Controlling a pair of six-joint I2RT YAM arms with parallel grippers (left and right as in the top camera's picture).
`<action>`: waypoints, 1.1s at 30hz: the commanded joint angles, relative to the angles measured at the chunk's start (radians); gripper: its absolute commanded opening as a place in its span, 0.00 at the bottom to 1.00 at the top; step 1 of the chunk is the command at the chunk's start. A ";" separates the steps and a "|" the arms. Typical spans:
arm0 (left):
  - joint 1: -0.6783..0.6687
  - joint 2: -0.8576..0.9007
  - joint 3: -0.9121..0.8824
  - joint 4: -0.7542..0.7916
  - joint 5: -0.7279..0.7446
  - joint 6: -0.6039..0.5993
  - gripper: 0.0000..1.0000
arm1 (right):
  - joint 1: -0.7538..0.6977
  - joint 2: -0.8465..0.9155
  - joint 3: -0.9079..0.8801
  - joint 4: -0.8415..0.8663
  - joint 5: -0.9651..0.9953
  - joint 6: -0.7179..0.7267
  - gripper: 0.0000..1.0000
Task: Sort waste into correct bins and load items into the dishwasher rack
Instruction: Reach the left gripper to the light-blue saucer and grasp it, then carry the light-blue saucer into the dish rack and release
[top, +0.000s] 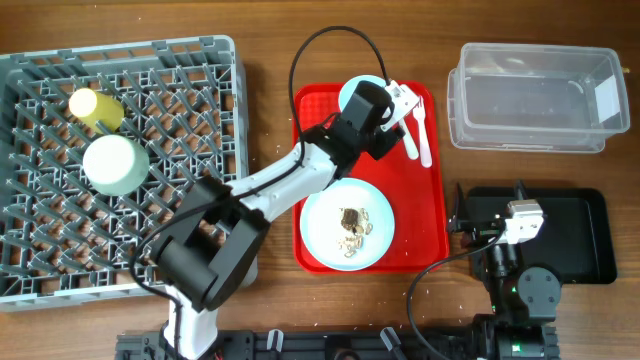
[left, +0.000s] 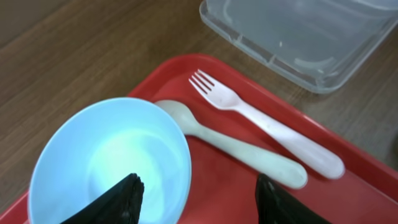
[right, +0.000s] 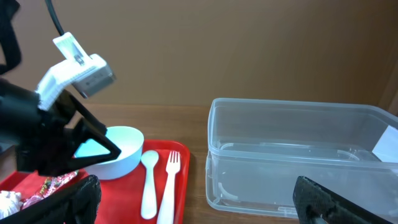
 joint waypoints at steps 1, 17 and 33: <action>0.006 0.077 0.001 0.042 -0.013 0.024 0.57 | -0.001 -0.006 -0.001 0.003 0.010 -0.010 1.00; 0.015 -0.123 0.001 0.049 -0.014 -0.305 0.04 | -0.001 -0.006 -0.001 0.003 0.010 -0.010 1.00; 1.346 -0.749 -0.026 -0.797 0.844 -1.023 0.04 | -0.001 -0.006 -0.001 0.003 0.010 -0.010 1.00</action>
